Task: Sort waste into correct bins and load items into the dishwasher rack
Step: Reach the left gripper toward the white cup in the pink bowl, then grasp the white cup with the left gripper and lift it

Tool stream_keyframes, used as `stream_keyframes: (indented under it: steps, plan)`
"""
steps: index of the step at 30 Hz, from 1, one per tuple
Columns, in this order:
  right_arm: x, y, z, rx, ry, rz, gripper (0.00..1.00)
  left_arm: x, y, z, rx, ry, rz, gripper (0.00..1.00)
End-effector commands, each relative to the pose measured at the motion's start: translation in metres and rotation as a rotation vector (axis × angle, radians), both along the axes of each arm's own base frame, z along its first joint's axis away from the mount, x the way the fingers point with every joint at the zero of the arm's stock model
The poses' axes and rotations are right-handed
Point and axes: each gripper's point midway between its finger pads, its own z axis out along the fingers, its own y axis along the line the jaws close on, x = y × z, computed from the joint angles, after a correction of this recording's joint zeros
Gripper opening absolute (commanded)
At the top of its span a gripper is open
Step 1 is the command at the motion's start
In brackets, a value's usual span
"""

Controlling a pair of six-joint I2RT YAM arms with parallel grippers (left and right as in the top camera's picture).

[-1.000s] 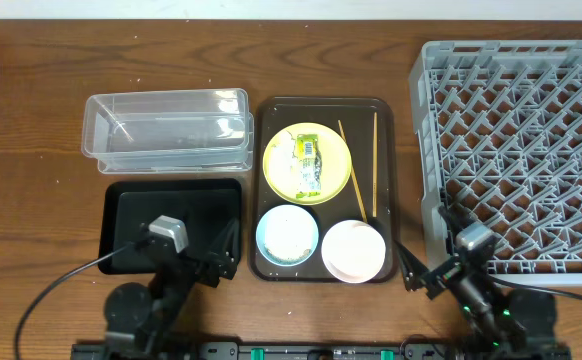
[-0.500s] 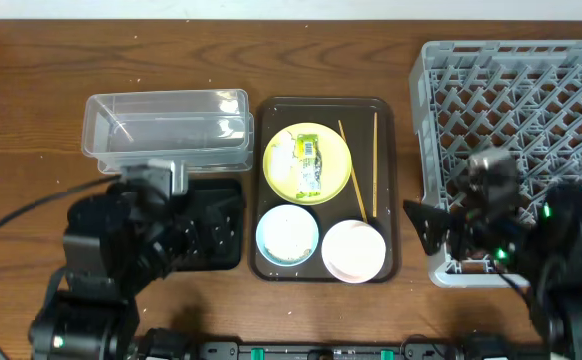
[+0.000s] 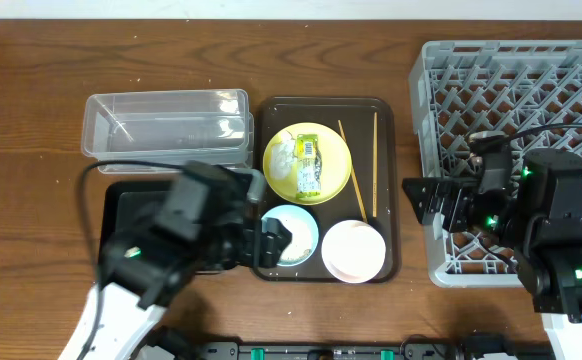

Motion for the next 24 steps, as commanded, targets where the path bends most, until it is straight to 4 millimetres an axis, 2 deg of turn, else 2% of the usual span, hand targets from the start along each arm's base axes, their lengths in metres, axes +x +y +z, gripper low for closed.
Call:
stream_keyframes:
  steps: [1, 6, 10, 13, 17, 24]
  plan:
    - [0.006, -0.016, 0.008, 0.015, 0.004, -0.137, 0.99, 0.009, -0.002, -0.034, 0.188, 0.007, 0.069, 0.76]
    - [0.005, -0.016, 0.007, 0.016, 0.010, -0.139, 0.99, 0.009, -0.062, -0.066, 0.224, -0.021, -0.075, 0.72]
    - [0.003, -0.016, 0.005, 0.014, 0.024, -0.138, 0.99, 0.013, -0.091, -0.093, 0.263, -0.046, -0.127, 0.68]
    - [0.000, -0.016, 0.001, 0.011, 0.045, -0.138, 0.99, 0.016, -0.099, -0.109, 0.285, -0.032, -0.139, 0.64]
    - [-0.003, -0.016, -0.001, 0.009, 0.059, -0.139, 0.99, 0.022, -0.097, -0.123, 0.327, -0.034, -0.126, 0.61]
    - [-0.003, -0.016, -0.002, 0.008, 0.065, -0.139, 0.99, 0.023, -0.106, -0.122, 0.284, -0.024, -0.113, 0.57]
